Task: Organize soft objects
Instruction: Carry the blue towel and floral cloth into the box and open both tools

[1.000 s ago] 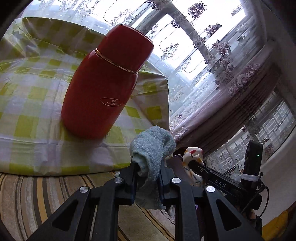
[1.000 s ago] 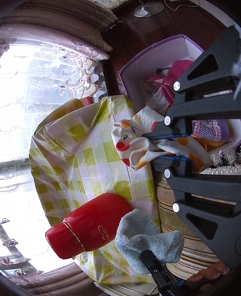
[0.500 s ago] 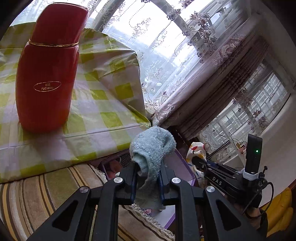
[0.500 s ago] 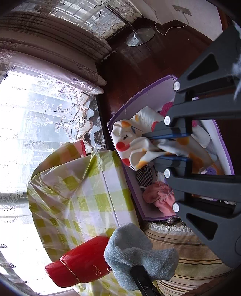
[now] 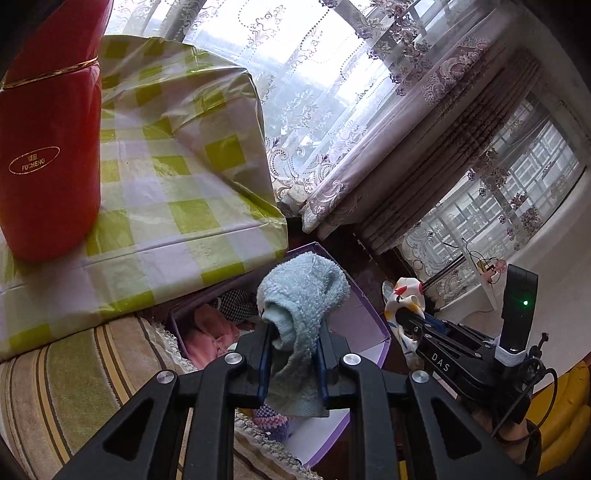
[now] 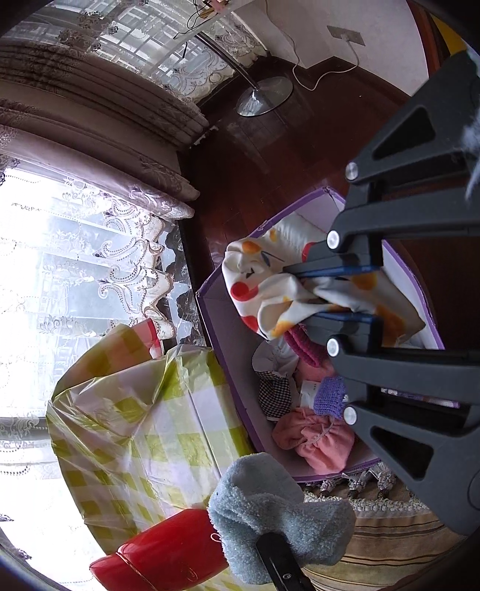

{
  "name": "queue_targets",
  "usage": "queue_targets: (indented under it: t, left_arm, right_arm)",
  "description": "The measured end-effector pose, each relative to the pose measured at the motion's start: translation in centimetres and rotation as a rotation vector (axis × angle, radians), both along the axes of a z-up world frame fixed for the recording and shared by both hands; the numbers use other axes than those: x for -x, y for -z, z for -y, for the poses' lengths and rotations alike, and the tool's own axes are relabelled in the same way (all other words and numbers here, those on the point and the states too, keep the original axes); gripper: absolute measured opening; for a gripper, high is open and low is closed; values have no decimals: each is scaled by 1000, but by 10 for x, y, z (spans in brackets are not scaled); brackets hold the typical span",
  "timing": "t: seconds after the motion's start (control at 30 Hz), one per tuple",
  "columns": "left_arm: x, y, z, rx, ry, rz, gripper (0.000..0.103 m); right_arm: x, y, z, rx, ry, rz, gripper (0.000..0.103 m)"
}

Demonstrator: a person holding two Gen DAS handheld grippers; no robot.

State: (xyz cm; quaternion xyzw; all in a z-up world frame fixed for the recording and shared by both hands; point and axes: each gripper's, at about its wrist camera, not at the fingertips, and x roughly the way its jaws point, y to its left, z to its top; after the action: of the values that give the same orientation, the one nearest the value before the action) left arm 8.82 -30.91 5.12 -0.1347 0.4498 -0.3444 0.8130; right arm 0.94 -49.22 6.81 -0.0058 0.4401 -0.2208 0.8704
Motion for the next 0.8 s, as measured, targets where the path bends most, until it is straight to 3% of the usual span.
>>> queue_targets:
  t: [0.2, 0.33, 0.37, 0.47, 0.6, 0.8]
  left_arm:
    - [4, 2, 10, -12, 15, -10, 24]
    - [5, 7, 12, -51, -6, -39, 60]
    - [5, 9, 10, -58, -15, -51, 66]
    - [9, 16, 4, -104, -27, -108, 69]
    - [21, 35, -9, -165, -50, -194, 71]
    - [34, 32, 3, -271, -14, -131, 71]
  right_arm:
    - [3, 4, 4, 5, 13, -11, 21]
    - [4, 8, 6, 2, 27, -33, 38]
    - [5, 10, 6, -2, 28, -39, 47]
    - [13, 13, 2, -14, 37, -59, 54]
    - [24, 19, -13, -47, -5, -88, 54]
    - [33, 24, -26, -63, -23, -106, 54]
